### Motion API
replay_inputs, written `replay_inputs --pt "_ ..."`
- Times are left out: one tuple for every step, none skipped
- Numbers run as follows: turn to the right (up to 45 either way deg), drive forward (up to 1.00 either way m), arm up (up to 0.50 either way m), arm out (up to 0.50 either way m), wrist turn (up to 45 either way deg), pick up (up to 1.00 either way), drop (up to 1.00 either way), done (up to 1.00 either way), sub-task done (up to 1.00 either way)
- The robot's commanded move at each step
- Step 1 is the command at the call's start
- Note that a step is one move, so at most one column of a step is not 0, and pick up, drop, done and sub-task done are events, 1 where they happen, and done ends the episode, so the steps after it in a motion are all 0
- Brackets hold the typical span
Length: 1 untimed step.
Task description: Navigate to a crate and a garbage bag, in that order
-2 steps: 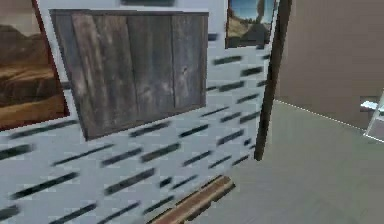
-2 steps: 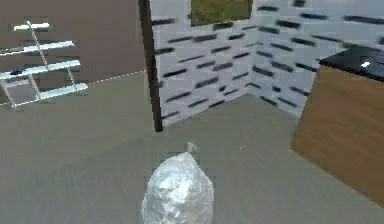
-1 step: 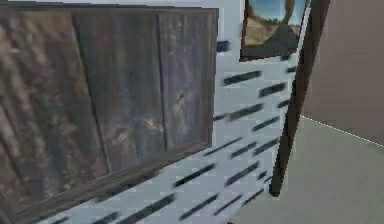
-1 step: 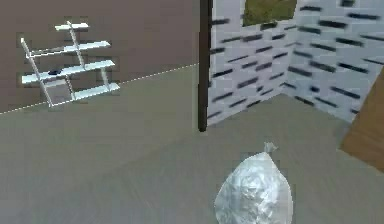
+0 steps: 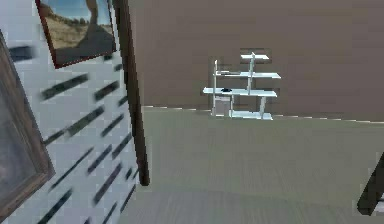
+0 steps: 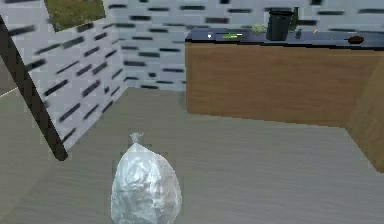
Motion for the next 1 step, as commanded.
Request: replay_inputs --pt "6.0 0.0 0.0 0.0 0.0 0.0 0.0 0.0 0.0"
